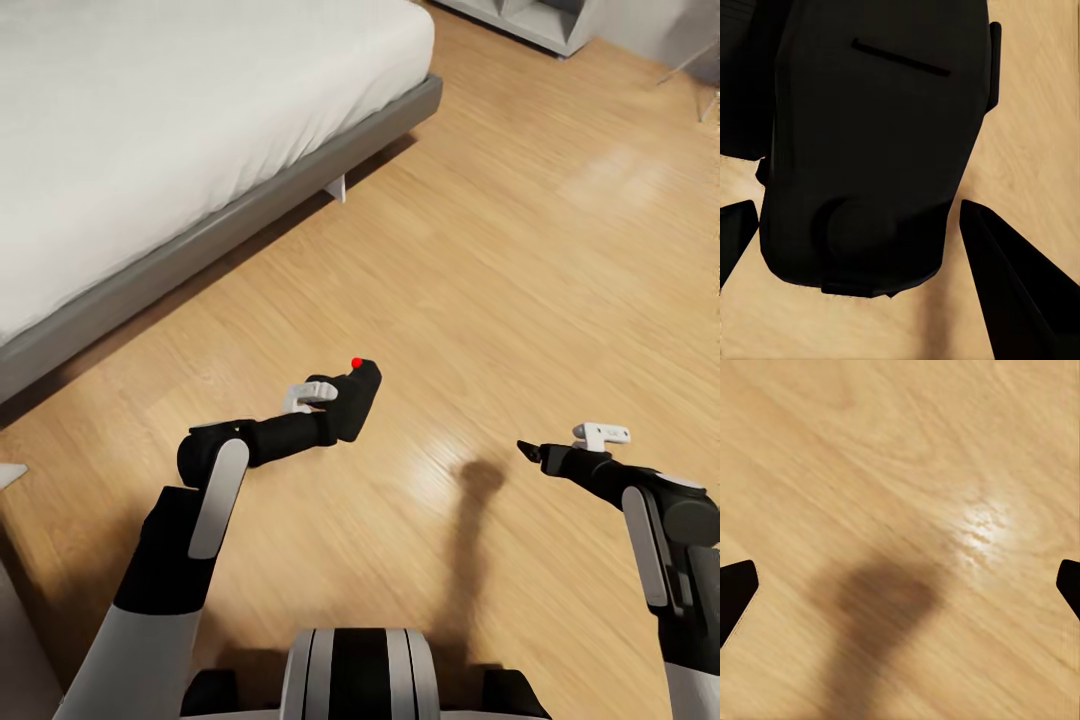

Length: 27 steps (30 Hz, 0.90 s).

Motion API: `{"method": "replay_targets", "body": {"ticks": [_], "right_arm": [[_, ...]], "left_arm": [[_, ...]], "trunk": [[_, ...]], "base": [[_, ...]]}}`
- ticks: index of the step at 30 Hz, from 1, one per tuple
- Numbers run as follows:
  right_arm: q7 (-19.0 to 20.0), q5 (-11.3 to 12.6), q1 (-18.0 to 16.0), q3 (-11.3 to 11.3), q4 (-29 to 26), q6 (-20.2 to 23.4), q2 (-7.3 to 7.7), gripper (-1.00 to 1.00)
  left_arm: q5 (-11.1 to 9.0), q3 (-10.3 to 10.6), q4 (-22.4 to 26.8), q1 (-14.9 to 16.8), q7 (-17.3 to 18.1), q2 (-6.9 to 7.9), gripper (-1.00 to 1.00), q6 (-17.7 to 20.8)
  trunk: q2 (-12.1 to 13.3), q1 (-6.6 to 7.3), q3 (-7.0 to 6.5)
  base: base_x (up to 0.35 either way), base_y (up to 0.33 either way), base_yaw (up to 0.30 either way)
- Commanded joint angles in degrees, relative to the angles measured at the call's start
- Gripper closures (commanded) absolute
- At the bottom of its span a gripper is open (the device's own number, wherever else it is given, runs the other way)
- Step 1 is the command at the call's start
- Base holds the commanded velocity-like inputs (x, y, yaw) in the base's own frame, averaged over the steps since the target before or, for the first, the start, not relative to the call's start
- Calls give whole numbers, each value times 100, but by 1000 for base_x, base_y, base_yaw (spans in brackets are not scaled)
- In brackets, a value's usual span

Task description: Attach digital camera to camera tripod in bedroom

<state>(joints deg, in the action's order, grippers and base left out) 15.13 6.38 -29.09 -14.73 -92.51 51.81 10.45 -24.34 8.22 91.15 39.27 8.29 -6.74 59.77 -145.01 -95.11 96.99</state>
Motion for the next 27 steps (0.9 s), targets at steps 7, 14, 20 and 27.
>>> {"method": "replay_targets", "body": {"ticks": [7, 14, 20, 27], "right_arm": [[-1, 38, -48, 20, -4, 77, 17, -100], [181, 38, -139, 19, -4, 467, 77, -100], [419, 38, -168, 18, -4, 535, 67, -100], [438, 38, -151, 42, -4, 532, 20, -100]], "left_arm": [[68, -13, -217, 168, 43, 48, 100, 23], [78, -20, -1387, 788, 35, 179, 100, 23], [66, -12, -1324, 852, 40, 312, 100, 23], [-3, -15, -898, 729, 102, 588, 100, 23]], "trunk": [[8, 19, -153], [18, 37, -308], [26, 52, -441], [35, 70, -596]], "base": [[0, 0, -51], [0, 0, -220], [0, 0, -271], [0, 0, -276]]}}
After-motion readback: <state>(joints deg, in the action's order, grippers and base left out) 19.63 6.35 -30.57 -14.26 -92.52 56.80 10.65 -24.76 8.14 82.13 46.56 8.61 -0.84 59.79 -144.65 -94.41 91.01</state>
